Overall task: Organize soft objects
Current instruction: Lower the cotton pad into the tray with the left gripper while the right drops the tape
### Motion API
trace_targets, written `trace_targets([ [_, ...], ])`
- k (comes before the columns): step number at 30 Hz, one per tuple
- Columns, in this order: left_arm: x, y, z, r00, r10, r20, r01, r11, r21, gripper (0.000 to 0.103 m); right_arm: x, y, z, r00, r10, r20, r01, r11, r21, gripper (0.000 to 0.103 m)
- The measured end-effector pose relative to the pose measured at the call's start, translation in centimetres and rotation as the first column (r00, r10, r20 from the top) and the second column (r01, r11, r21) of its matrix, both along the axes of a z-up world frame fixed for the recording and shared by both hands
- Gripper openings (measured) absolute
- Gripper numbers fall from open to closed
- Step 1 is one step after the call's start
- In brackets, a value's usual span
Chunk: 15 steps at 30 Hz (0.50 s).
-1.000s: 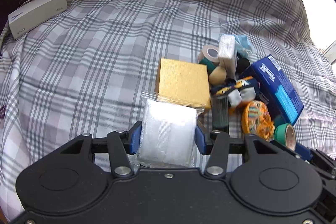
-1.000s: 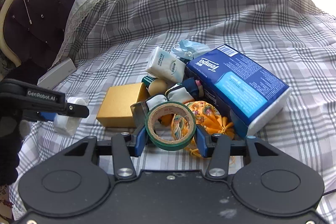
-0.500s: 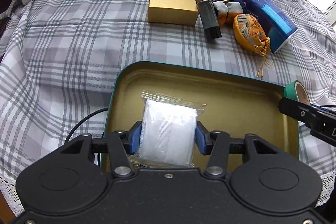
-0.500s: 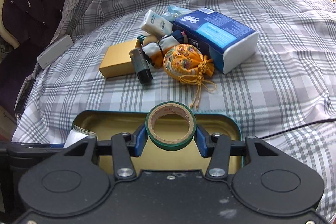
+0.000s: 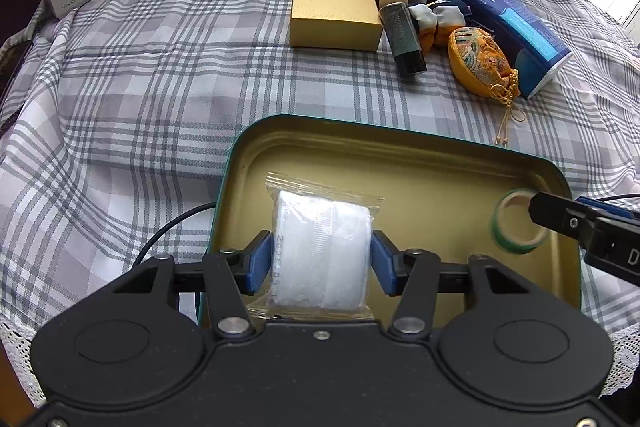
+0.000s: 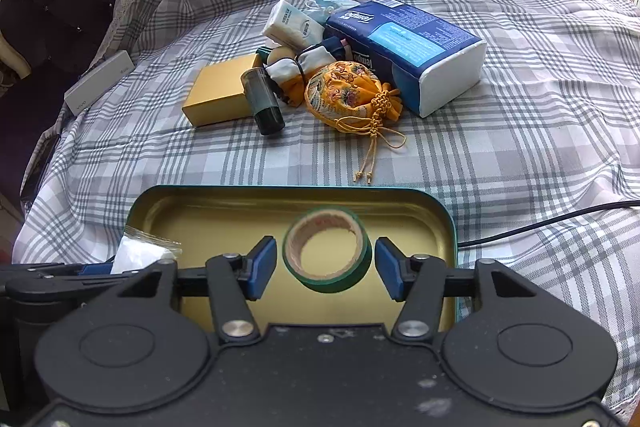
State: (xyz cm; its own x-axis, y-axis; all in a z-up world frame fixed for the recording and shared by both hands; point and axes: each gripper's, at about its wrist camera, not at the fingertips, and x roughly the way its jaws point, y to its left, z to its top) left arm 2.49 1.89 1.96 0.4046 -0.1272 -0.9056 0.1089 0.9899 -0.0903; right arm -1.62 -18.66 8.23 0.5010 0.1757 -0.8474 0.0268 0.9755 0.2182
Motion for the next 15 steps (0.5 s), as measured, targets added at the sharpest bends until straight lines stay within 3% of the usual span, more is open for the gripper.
trace_targets([
  [7, -0.05, 0.19, 0.33, 1.0, -0.001, 0.007, 0.001, 1.0, -0.019, 0.053, 0.06, 0.05, 0.06, 1.0, 0.01, 0.002, -0.01, 1.0, 0.005, 0.056],
  [15, -0.14, -0.37, -0.09, 1.0, -0.004, -0.007, 0.005, 1.0, 0.012, 0.053, 0.12, 0.01, -0.23, 1.0, 0.012, -0.006, -0.012, 1.0, -0.006, 0.056],
])
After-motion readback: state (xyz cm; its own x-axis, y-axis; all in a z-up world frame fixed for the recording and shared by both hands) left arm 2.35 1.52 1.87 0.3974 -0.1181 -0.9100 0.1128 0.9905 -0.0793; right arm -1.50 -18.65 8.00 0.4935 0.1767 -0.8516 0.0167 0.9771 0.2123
